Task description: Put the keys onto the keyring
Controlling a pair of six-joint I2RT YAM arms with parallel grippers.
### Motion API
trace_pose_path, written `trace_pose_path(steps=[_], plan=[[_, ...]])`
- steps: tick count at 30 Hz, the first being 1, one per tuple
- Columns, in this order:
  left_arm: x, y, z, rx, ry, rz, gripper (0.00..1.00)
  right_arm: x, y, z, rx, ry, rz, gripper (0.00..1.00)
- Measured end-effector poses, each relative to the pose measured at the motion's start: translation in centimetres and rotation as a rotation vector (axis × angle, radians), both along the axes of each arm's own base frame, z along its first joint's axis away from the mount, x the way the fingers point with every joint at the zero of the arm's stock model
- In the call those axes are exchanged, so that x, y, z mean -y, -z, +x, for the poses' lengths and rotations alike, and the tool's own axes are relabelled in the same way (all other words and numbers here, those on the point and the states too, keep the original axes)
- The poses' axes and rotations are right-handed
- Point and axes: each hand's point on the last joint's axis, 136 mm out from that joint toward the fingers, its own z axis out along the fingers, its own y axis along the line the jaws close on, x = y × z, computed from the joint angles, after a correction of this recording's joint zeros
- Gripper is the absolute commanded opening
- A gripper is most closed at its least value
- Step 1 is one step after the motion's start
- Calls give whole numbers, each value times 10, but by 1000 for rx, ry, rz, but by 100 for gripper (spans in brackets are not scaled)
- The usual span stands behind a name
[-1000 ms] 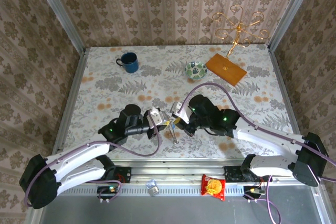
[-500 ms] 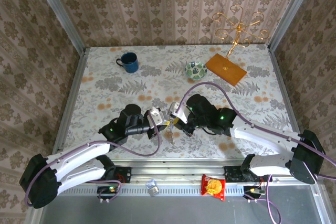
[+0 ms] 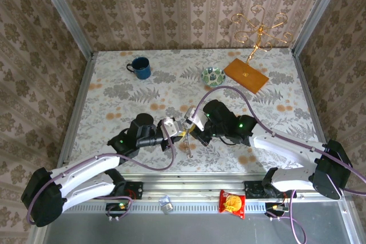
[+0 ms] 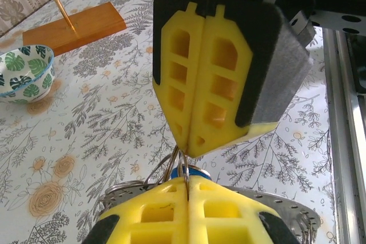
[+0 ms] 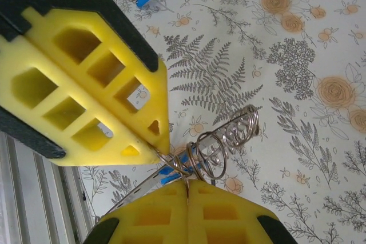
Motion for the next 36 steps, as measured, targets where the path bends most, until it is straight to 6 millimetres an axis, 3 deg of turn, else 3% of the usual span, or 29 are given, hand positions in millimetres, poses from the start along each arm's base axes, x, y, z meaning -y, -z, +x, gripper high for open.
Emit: trace_pose_path(steps=[12,14,16,19,24,30,36], plan=[[-1,-10,1,46,-8,-47,0,-1,6,1,-71,4,28,0],[0,-9,0,50,-9,-49,0,-1,7,1,-82,7,30,9],[0,-10,0,57,-10,-54,0,-1,6,1,-86,6,35,25],[2,-8,-1,65,-8,-60,0,-3,4,3,-87,8,57,35],[1,9,2,64,-23,-53,0,6,15,5,-77,18,86,38],[-1,15,1,72,-31,-89,0,22,34,-18,-5,-73,149,38],[-1,12,0,88,-33,-127,0,13,19,-21,79,-144,237,33]])
